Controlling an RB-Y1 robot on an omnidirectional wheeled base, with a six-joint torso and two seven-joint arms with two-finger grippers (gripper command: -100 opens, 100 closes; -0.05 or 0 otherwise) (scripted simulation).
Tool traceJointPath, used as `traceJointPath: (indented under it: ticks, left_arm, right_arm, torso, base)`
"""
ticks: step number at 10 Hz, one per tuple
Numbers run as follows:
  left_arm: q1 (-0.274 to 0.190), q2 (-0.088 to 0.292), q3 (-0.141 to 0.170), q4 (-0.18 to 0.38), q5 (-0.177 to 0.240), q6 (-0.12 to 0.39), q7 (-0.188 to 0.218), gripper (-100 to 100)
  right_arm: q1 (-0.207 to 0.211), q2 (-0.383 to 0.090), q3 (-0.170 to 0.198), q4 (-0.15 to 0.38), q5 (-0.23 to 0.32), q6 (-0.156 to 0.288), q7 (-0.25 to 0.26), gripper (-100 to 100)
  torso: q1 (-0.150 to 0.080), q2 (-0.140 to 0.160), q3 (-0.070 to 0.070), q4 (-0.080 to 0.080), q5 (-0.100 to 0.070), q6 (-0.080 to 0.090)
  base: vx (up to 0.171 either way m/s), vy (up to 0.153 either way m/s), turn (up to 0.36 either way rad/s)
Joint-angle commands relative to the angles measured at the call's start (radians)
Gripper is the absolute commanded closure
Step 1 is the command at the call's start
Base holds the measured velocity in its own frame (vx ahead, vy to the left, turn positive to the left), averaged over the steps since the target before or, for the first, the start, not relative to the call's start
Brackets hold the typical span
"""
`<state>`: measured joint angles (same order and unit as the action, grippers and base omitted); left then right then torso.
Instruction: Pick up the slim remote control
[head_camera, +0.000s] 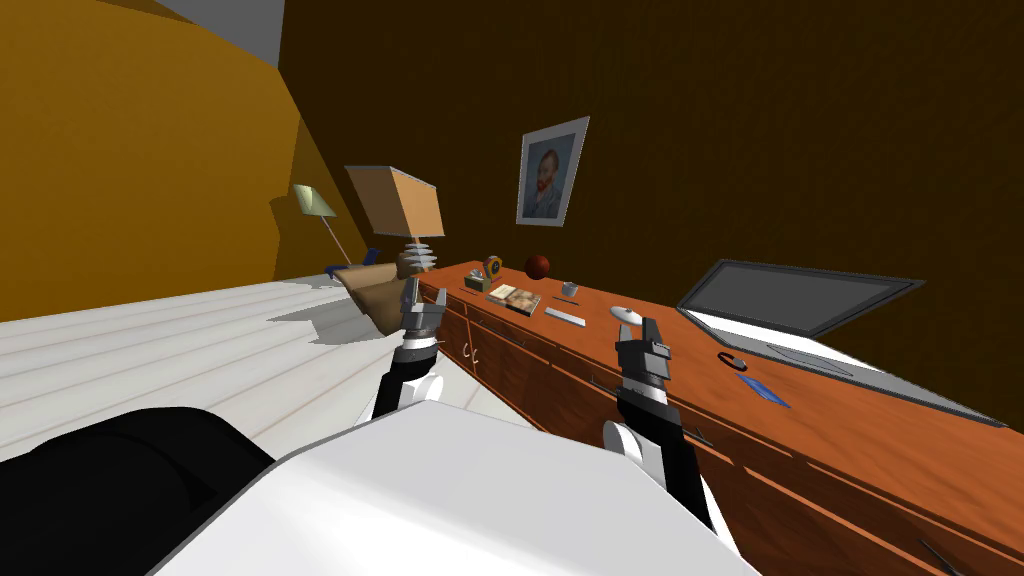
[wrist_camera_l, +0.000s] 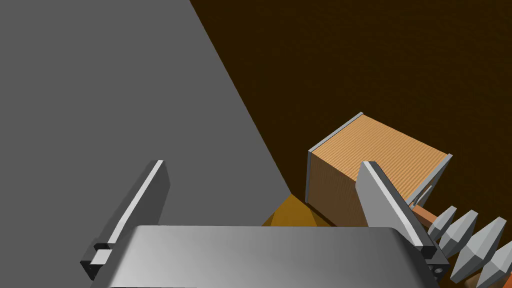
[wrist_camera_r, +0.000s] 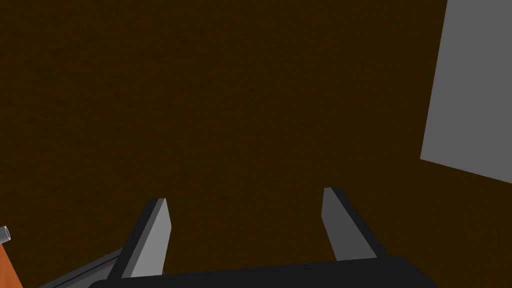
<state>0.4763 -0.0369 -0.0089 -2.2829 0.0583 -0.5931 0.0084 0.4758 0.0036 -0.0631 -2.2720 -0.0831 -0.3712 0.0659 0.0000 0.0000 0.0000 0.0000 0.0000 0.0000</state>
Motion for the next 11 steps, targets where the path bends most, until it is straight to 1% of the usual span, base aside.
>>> traceJointPath:
  ticks: [1, 3, 5, 6, 7, 8, 9, 10, 11]
  left_arm:
    - [0.000, 0.000, 0.000, 0.000, 0.000, 0.000, 0.000, 0]
    - [0.000, 0.000, 0.000, 0.000, 0.000, 0.000, 0.000, 0]
    - [0.000, 0.000, 0.000, 0.000, 0.000, 0.000, 0.000, 0]
    - [0.000, 0.000, 0.000, 0.000, 0.000, 0.000, 0.000, 0]
    - [0.000, 0.000, 0.000, 0.000, 0.000, 0.000, 0.000, 0]
    - [0.000, 0.000, 0.000, 0.000, 0.000, 0.000, 0.000, 0]
    - [0.000, 0.000, 0.000, 0.000, 0.000, 0.000, 0.000, 0]
    - [0.000, 0.000, 0.000, 0.000, 0.000, 0.000, 0.000, 0]
    - [0.000, 0.000, 0.000, 0.000, 0.000, 0.000, 0.000, 0]
  right_arm:
    - [0.001, -0.034, -0.007, 0.012, 0.002, -0.001, 0.000, -100]
    - [0.001, -0.095, -0.023, 0.040, 0.007, -0.003, 0.000, -100]
    - [0.002, -0.159, -0.043, 0.084, 0.016, -0.008, 0.000, -100]
    - [0.002, -0.173, -0.043, 0.084, 0.016, -0.008, 0.000, -100]
    - [0.002, -0.209, -0.055, 0.110, 0.021, -0.012, 0.000, -100]
    - [0.002, -0.217, -0.055, 0.110, 0.021, -0.012, 0.000, -100]
    - [0.002, -0.255, -0.066, 0.139, 0.027, -0.016, -0.001, -100]
    - [0.002, -0.265, -0.066, 0.139, 0.027, -0.016, -0.001, -100]
    - [0.002, -0.305, -0.077, 0.170, 0.034, -0.022, -0.001, -100]
  torso:
    - [0.000, 0.000, 0.000, 0.000, 0.000, 0.000]
    - [0.000, 0.001, 0.000, 0.000, 0.000, 0.000]
    - [0.000, 0.001, 0.001, 0.000, 0.000, 0.000]
    - [0.000, 0.002, 0.001, 0.000, 0.000, 0.000]
    - [0.000, 0.001, 0.001, 0.000, 0.000, 0.000]
    - [0.000, 0.001, 0.000, 0.000, 0.000, 0.000]
    - [0.000, 0.001, 0.000, 0.000, 0.000, 0.000]
    - [0.000, 0.001, 0.000, 0.000, 0.000, 0.000]
    - [0.000, 0.001, 0.000, 0.000, 0.000, 0.000]
  base:
    - [-0.005, 0.002, 0.021]
    - [-0.012, 0.006, 0.040]
    - [-0.024, 0.011, 0.062]
    - [-0.015, 0.008, 0.030]
    - [-0.009, 0.008, 0.055]
    - [-0.007, 0.006, 0.028]
    - [-0.011, 0.012, 0.073]
    - [-0.009, 0.008, 0.029]
    - [-0.011, 0.011, 0.068]
